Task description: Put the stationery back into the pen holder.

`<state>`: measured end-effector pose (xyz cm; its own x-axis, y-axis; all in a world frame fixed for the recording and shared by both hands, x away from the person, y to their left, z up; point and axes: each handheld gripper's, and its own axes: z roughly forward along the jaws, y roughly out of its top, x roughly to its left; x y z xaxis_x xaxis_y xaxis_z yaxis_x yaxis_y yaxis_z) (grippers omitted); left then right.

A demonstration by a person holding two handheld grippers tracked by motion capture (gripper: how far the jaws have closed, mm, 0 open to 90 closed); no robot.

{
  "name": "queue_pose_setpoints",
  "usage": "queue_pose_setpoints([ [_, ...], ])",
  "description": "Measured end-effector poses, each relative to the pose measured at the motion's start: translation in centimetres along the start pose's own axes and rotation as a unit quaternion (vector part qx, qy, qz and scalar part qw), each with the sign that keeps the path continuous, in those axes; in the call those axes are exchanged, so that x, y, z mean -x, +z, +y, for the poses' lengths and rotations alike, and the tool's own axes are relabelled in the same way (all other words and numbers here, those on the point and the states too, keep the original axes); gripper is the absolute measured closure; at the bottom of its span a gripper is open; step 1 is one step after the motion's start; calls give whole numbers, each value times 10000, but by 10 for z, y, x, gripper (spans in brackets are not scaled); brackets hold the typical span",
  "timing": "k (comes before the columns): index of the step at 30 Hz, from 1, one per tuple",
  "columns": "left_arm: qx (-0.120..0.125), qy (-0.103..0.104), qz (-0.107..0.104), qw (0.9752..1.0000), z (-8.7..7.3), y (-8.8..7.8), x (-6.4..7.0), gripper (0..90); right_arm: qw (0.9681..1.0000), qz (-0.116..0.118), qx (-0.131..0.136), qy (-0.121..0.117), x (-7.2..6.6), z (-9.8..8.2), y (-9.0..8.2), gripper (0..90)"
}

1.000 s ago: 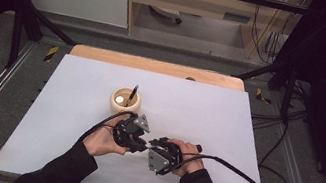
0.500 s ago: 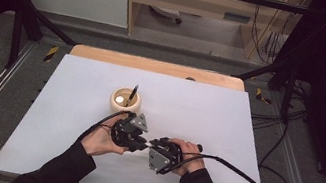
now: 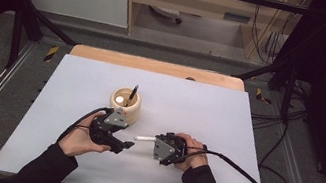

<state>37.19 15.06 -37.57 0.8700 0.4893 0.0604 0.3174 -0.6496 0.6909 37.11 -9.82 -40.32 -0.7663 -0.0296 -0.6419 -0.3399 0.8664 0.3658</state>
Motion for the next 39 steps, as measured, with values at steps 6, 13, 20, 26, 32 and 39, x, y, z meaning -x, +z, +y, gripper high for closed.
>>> queue_pose_setpoints([
  [6, 97, -298, 246, 9992, -27, -9, -9, 218, 9987, 23, -25, 512, 5, -4, 0, 789],
  [13, 243, -665, 476, 9964, -58, -19, -21, 145, 9939, 34, 31, 1106, 11, -4, -4, 789],
  [20, 312, -833, 733, 9933, -83, -25, -29, 107, 9855, 52, 167, 1690, 17, -3, -8, 790],
  [26, 274, -1043, 883, 9902, -102, -28, -34, 80, 9738, 91, 387, 2238, 19, 0, -7, 790],
  [32, 285, -1197, 966, 9877, -116, -33, -39, 80, 9561, 119, 656, 2854, 25, 1, -7, 790],
  [39, 255, -1288, 961, 9867, -125, -35, -41, 79, 9287, 92, 932, 3587, 32, 2, -8, 791],
])
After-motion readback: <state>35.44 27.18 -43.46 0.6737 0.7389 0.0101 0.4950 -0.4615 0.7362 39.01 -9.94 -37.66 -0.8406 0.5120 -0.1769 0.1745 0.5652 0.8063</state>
